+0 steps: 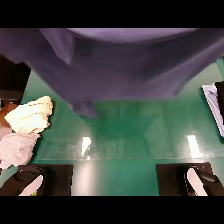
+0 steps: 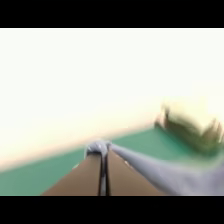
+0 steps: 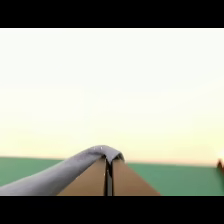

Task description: Fold the shirts.

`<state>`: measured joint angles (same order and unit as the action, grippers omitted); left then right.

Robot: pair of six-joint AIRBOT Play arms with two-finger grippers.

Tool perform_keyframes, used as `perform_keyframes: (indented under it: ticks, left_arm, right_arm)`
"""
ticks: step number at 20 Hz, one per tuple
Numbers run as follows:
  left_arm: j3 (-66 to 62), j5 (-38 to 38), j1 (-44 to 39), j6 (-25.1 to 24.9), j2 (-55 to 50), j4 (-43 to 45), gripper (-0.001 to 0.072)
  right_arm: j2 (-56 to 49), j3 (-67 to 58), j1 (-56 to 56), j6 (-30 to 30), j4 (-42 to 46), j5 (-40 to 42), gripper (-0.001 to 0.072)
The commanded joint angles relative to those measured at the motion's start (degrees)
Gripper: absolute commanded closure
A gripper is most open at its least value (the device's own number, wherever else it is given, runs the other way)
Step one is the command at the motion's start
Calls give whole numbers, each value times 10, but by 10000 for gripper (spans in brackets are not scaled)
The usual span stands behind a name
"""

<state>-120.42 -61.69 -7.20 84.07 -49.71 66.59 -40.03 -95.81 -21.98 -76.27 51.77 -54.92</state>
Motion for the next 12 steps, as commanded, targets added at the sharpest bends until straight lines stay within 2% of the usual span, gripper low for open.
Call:
perform_keyframes:
  ticks: [1, 3, 5, 7, 9, 12]
  left_arm:
    - [-42, 56, 0, 0, 30, -45, 678]
    - [-46, 77, 0, 0, 45, -63, 679]
    - [-45, 67, 0, 0, 48, -53, 679]
    - [-24, 36, 0, 2, 45, -2, 680]
    - [31, -1, 0, 39, 40, 72, 680]
    - [137, -93, 0, 60, 10, 145, 679]
  right_arm:
    - [1, -123, 0, 2, 75, -38, 697]
    - [-4, -169, 0, -22, 137, -58, 697]
    - [-26, -220, 0, -69, 205, -113, 698]
    - [-64, -263, 0, -113, 261, -188, 698]
    - [-112, -281, 0, -142, 286, -270, 699]
    - [-179, -225, 0, -153, 295, -372, 700]
